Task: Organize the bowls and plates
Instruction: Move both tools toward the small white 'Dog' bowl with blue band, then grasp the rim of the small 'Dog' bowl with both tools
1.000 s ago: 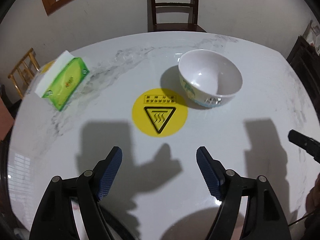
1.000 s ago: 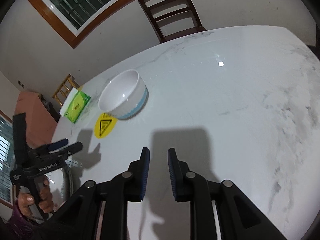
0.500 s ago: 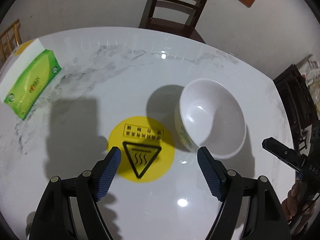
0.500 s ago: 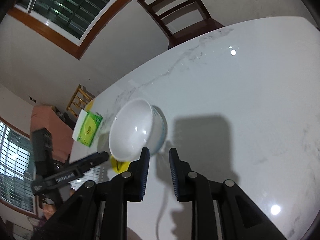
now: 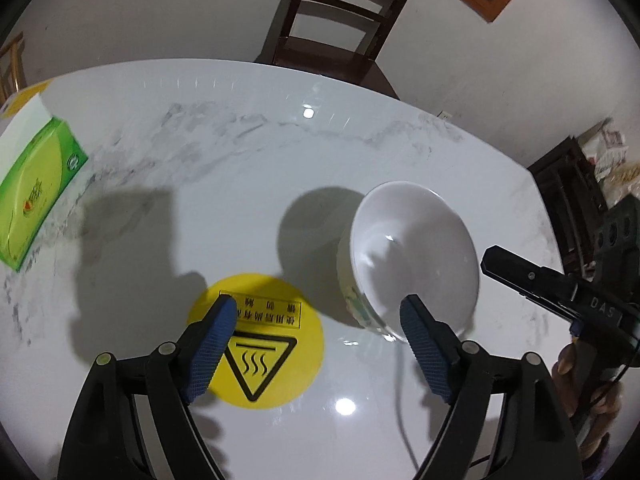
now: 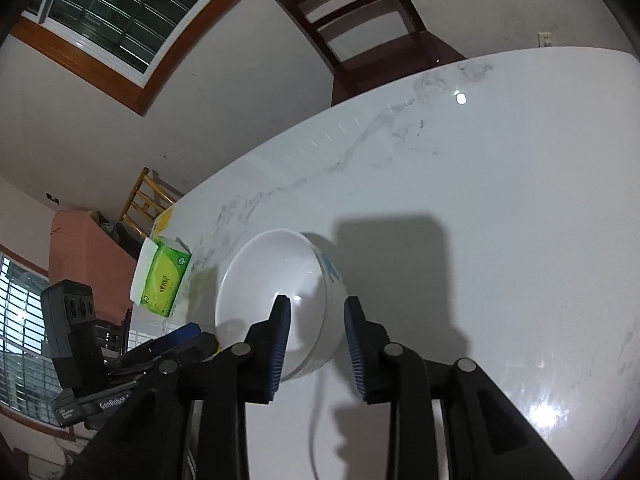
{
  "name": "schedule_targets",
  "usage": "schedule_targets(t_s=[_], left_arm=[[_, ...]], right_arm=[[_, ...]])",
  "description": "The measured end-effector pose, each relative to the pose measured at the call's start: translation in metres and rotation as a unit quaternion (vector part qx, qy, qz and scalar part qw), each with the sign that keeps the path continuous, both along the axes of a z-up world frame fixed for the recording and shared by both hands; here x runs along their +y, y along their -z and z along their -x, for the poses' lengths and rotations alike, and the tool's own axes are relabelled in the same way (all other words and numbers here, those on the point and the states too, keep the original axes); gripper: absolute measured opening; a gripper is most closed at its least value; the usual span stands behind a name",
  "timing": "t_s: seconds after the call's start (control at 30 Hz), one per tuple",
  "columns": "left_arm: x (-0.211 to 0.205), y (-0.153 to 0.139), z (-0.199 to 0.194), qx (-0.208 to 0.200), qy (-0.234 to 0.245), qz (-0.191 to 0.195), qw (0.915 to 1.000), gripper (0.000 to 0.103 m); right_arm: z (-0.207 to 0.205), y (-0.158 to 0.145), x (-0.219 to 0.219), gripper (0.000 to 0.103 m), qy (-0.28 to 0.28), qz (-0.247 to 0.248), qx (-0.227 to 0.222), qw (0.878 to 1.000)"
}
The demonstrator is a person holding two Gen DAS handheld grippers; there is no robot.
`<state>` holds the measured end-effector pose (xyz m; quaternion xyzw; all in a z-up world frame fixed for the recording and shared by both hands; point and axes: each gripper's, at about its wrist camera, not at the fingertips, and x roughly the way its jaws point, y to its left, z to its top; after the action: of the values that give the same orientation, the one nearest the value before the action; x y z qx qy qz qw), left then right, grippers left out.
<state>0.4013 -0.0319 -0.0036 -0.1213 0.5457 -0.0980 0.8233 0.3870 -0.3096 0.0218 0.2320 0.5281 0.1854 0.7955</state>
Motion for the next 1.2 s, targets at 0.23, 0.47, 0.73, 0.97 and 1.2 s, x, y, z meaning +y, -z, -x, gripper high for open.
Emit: schedule_targets(t_s=[0.23,0.47,0.73,0.97,1.2], left_arm=[[-0.009,0.009,-0.016,0.008,0.002,-0.007,0.9999,0.08],[-0.016,0.025,-0.027,0.022,0.005,-0.028,0.9994,0.08],[-0.038,0.026,-0.022,0.06,0.041,-0.043,0.9964,0.013],[-0.047,-0.023,0.017,0.035,0.064,-0.063,0.9953,0.014],[-0.046,-0.073,0.064,0.016,0.074,-0.055,0.9957,0.015]], right_arm=[[-0.012,0.017,0.006,0.028,0.001,0.009,0.025,1.0],[-0.018,0.033,0.015,0.028,-0.005,0.012,0.046,0.999],[-0.007,0.02,0.033,0.017,-0.034,0.039,0.046,0.998],[0.029,-0.026,0.028,0.016,-0.036,0.016,0.042,0.998],[0.078,-0.078,0.029,0.017,-0.04,0.025,0.019,0.999]])
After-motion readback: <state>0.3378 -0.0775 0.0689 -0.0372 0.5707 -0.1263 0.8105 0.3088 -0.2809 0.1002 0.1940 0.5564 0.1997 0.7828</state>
